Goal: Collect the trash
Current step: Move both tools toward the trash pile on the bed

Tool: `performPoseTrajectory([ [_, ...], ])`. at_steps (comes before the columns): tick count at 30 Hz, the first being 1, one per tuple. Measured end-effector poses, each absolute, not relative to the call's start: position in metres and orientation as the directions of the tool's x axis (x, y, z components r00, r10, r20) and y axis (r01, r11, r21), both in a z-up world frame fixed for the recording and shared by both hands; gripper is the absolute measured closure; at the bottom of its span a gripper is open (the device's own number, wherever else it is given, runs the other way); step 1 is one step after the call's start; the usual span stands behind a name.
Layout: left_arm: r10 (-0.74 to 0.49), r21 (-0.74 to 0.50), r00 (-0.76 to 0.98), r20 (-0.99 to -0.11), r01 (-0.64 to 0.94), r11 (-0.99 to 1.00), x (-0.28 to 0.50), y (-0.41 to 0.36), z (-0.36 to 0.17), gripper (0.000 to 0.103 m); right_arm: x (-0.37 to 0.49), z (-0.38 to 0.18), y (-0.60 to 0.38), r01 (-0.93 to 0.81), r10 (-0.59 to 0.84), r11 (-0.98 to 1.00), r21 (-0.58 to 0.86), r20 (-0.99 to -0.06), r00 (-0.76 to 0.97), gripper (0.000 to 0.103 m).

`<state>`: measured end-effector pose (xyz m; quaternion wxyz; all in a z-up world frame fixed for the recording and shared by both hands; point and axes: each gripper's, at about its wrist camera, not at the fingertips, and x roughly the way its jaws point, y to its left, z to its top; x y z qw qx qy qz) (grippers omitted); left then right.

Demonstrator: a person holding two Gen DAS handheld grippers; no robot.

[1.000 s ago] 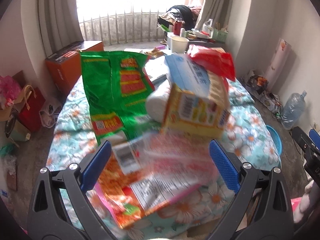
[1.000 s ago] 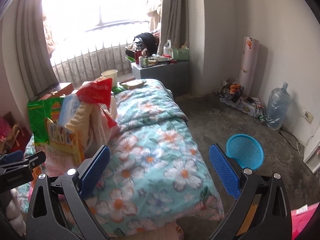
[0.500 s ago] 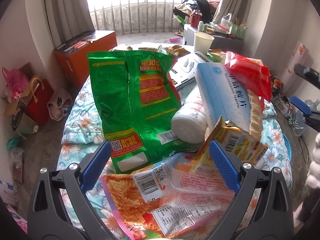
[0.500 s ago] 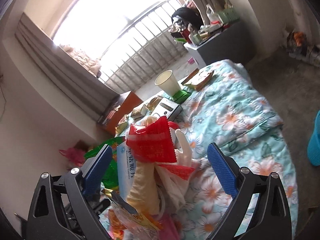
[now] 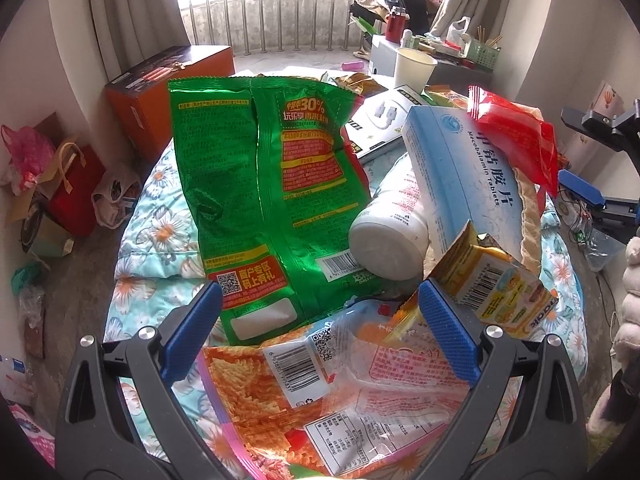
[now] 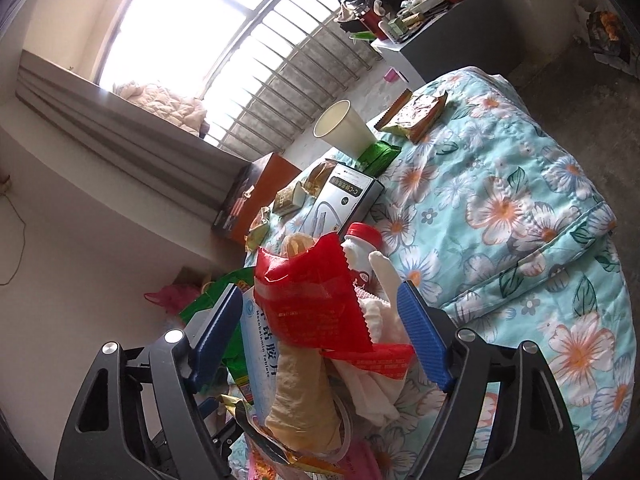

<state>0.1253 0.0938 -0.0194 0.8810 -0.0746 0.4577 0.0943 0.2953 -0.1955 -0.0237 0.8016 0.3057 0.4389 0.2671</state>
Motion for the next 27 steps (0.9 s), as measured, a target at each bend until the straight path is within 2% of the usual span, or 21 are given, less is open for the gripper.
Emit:
performPoseTrajectory([
  [27, 0.095, -0.05, 0.565, -0.82, -0.236, 0.97, 0.1255, 0.0966, -0.0192, 0.009, 0.2957, -0.0214, -0.1959, -0.156, 0.699, 0.667, 0.729, -0.539, 0.471, 0.025],
])
